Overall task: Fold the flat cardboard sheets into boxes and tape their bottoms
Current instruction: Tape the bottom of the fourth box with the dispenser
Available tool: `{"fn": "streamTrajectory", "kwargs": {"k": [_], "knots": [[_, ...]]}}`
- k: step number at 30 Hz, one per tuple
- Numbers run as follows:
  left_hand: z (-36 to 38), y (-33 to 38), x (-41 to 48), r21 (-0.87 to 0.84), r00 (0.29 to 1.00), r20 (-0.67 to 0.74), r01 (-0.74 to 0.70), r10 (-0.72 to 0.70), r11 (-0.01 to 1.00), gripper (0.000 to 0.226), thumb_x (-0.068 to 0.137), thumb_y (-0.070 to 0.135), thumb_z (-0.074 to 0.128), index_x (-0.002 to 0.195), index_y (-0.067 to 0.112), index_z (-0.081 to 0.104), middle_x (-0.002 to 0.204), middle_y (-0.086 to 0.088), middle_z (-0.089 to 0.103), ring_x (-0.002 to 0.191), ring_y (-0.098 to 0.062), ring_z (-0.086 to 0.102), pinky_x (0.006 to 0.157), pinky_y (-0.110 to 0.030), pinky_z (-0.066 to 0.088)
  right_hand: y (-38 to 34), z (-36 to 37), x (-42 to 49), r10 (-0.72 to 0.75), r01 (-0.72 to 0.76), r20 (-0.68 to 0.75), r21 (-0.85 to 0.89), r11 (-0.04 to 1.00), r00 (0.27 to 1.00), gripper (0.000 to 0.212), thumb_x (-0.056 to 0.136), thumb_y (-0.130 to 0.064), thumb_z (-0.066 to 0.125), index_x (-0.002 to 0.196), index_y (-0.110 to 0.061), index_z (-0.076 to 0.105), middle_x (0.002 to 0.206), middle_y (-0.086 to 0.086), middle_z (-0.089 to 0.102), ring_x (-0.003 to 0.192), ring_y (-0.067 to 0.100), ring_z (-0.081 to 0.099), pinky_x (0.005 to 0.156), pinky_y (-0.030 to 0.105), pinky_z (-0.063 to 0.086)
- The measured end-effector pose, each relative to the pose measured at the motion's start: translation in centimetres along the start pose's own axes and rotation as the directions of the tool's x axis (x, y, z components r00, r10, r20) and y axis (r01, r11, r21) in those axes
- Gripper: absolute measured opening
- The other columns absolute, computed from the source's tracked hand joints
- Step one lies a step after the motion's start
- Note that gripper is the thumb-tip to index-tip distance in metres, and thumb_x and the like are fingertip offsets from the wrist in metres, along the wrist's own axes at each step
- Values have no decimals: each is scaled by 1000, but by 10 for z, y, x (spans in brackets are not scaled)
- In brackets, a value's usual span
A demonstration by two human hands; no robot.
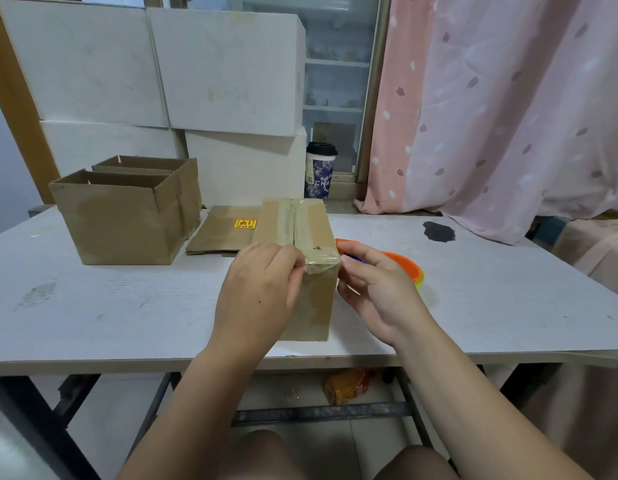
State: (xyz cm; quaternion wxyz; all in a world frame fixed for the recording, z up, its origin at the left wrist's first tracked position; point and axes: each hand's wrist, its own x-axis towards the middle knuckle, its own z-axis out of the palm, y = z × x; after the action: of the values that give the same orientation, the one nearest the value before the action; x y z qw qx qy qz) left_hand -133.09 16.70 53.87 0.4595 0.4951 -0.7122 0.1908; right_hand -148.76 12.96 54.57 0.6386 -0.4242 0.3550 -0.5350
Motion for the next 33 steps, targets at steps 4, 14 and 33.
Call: {"fn": "streamTrajectory", "kwargs": {"k": [4, 14, 33], "knots": [[2, 0, -1, 14, 1000, -4, 12, -12, 1000, 13, 76, -2, 72, 78, 7, 62, 76, -5, 67, 70, -25, 62, 89, -43, 48, 9, 7, -1, -9, 16, -62, 119, 993, 998, 22, 94, -2, 53, 111, -10, 64, 79, 1, 69, 59, 6, 59, 56, 19, 44], [2, 1, -2, 44, 1000, 17, 14, -15, 999, 8, 79, 0, 69, 81, 5, 63, 78, -7, 68, 72, -26, 64, 96, -40, 38, 43, 19, -25, -684, 571, -195, -419, 706, 703, 28, 98, -18, 44, 113, -37, 57, 107, -18, 67, 110, 9, 60, 94, 29, 48], [6, 3, -5, -10, 997, -31, 64, -64, 998, 9, 79, -1, 70, 78, 5, 63, 79, -6, 70, 73, -27, 65, 98, -49, 40, 62, 20, -27, -569, 505, -222, -287, 814, 792, 55, 91, 7, 49, 114, -42, 56, 112, -22, 66, 113, -5, 58, 100, 20, 46]]}}
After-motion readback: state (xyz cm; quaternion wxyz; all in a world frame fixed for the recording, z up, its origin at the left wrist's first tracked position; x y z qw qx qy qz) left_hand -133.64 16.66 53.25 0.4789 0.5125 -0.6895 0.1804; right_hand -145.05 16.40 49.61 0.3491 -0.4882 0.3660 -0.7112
